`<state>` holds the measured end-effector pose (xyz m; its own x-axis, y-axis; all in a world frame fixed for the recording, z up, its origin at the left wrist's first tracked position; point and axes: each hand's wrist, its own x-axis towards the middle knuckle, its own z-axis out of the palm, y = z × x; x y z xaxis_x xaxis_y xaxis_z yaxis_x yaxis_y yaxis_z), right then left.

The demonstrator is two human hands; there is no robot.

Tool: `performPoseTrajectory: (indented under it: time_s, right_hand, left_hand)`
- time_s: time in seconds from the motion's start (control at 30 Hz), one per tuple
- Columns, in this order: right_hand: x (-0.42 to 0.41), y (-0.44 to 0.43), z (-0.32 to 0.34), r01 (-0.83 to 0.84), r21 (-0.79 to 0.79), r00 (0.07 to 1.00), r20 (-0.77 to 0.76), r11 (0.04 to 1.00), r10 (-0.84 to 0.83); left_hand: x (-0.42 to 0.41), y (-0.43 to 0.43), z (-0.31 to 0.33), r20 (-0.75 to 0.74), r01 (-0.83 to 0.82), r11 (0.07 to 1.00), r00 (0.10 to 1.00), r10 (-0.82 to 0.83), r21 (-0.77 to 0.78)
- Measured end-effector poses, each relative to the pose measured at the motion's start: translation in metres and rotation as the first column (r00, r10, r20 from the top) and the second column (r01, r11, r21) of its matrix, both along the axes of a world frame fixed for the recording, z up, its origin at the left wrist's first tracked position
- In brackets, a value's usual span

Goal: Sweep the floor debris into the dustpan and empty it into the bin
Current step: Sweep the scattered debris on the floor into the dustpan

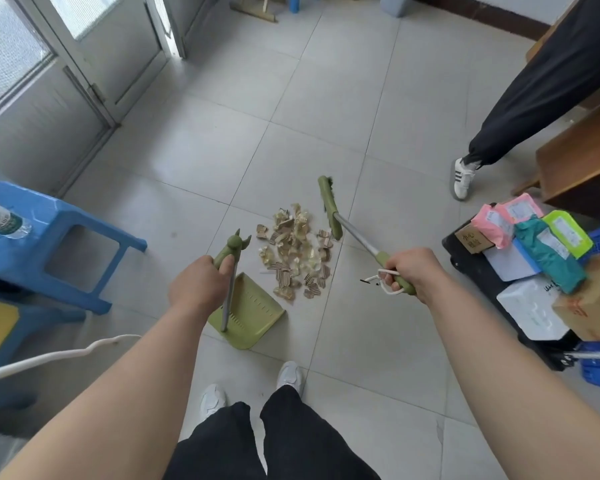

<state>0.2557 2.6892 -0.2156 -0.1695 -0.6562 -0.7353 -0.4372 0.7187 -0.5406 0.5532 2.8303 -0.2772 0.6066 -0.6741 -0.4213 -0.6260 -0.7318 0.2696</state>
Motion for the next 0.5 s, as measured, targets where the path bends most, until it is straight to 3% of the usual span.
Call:
performPoseTrajectory:
  time_s: [0.27, 0.5]
  right_hand:
    - [-0.006, -0.001, -0.003, 0.045, -0.050, 0.998, 0.041, 0.998, -0.043]
    - [-0.013, -0.021, -0.013, 0.021, -0.046, 0.999, 0.033, 0.999, -0.020]
  left_hand:
    - [-0.001, -0.003, -0.012, 0.046, 0.056, 0.985, 0.998, -0.049, -0.161]
    - [-0.016, -0.013, -0.034, -0.007, -0.051, 0.979, 0.999, 0.051, -0.198]
